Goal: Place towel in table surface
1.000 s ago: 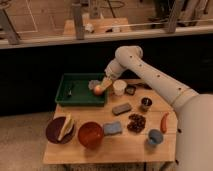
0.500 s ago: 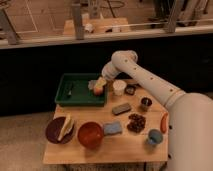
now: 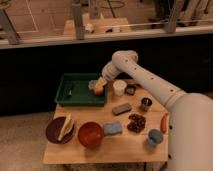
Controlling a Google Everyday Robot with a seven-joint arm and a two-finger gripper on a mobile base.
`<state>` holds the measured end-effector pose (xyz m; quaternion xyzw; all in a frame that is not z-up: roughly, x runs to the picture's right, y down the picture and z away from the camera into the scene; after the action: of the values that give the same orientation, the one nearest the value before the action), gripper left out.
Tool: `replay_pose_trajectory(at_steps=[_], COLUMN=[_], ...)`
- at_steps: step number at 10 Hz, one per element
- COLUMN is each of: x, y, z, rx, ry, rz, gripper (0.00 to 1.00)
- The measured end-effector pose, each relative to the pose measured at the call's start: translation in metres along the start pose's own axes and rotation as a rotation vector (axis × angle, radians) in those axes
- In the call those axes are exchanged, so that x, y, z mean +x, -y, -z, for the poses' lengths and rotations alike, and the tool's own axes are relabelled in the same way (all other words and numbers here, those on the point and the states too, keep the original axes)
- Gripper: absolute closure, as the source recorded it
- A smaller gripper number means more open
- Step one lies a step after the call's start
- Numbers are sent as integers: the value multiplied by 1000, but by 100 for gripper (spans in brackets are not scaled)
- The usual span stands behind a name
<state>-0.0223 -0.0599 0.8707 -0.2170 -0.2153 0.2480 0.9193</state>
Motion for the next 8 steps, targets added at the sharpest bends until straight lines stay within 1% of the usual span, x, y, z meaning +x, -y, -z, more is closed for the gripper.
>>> replay_pose_trajectory(at_steps=[2,3,4,5,6,7,8], x=[0,2,3,4,5,4,1], y=[1,5,9,19,25,31,35], z=[0,-3,-5,-8,-14,-21,-26], rx=[0,5,15,53,78,93,99], ry=[4,18,22,26,22,18,17], rz=[-5,-51,-84,-138,-174,-199,-205], gripper=[20,20,20,20,20,20,20])
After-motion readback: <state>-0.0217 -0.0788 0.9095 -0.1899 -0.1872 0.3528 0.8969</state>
